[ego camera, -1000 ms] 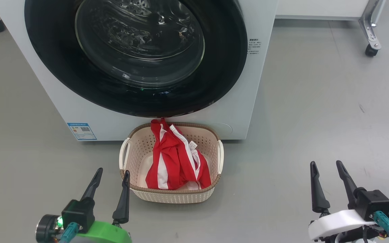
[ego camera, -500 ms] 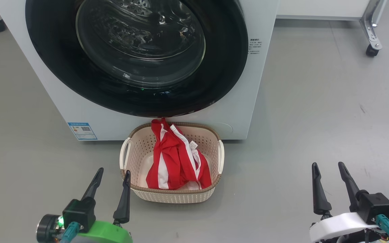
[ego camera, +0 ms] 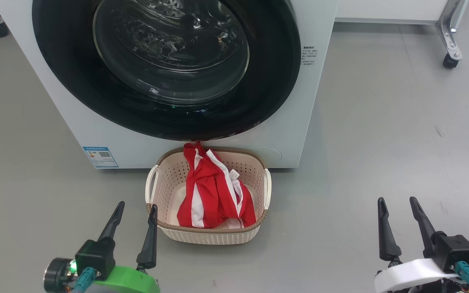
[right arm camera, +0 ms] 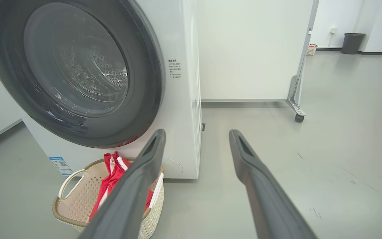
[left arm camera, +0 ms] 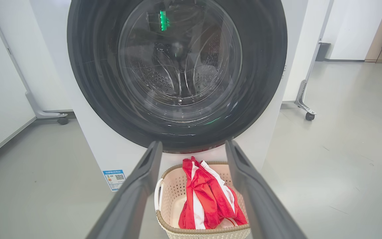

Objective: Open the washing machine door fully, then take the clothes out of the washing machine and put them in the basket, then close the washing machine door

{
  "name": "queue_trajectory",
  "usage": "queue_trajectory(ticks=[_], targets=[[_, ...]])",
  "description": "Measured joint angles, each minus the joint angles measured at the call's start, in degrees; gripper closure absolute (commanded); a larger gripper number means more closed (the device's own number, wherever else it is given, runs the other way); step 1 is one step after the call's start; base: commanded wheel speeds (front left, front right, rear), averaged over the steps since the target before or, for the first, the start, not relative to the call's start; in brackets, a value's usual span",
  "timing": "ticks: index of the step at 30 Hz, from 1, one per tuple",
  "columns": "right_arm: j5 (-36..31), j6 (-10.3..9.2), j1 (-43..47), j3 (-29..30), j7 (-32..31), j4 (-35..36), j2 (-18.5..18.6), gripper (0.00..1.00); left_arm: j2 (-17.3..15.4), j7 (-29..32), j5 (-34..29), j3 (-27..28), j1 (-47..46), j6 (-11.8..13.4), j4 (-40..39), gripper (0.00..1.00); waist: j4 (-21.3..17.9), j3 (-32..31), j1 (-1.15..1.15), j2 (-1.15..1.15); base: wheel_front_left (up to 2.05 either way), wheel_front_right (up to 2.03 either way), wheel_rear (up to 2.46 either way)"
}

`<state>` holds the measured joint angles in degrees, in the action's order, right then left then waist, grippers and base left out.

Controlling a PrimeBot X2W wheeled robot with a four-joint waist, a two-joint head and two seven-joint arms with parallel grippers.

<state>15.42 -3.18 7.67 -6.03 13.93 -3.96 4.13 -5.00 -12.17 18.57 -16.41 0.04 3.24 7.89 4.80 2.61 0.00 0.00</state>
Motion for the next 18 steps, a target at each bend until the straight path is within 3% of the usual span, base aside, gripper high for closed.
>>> queue_trajectory(ticks=[2, 3, 11, 18], targets=[[0.0, 0.00, 0.0, 0.0, 0.0, 0.2, 0.0, 0.00, 0.0, 0.0, 0.0, 0.0, 0.0, 0.0, 0.0, 0.00, 0.1, 0.0, 0.00, 0.00, 0.00, 0.00, 0.00], [0.0, 0.00, 0.0, 0.0, 0.0, -0.3, -0.1, 1.00, 0.1, 0.0, 0.0, -0.2, 0.0, 0.0, 0.6, 1.00, 0.1, 0.0, 0.00, 0.00, 0.00, 0.00, 0.00], [0.1, 0.04, 1.0, -0.4, 0.0, -4.4, -1.3, 1.00, 0.7, 0.0, 0.1, -0.8, 2.1, 0.0, 4.6, 1.00, 0.1, 0.0, 0.00, 0.00, 0.00, 0.00, 0.00], [3.9, 0.58, 1.2, -0.5, -0.1, -4.4, -1.4, 1.00, 0.8, 0.1, 4.0, -0.5, 2.4, -0.6, 4.4, 1.00, -0.2, -0.1, 0.00, 0.00, 0.00, 0.00, 0.00]])
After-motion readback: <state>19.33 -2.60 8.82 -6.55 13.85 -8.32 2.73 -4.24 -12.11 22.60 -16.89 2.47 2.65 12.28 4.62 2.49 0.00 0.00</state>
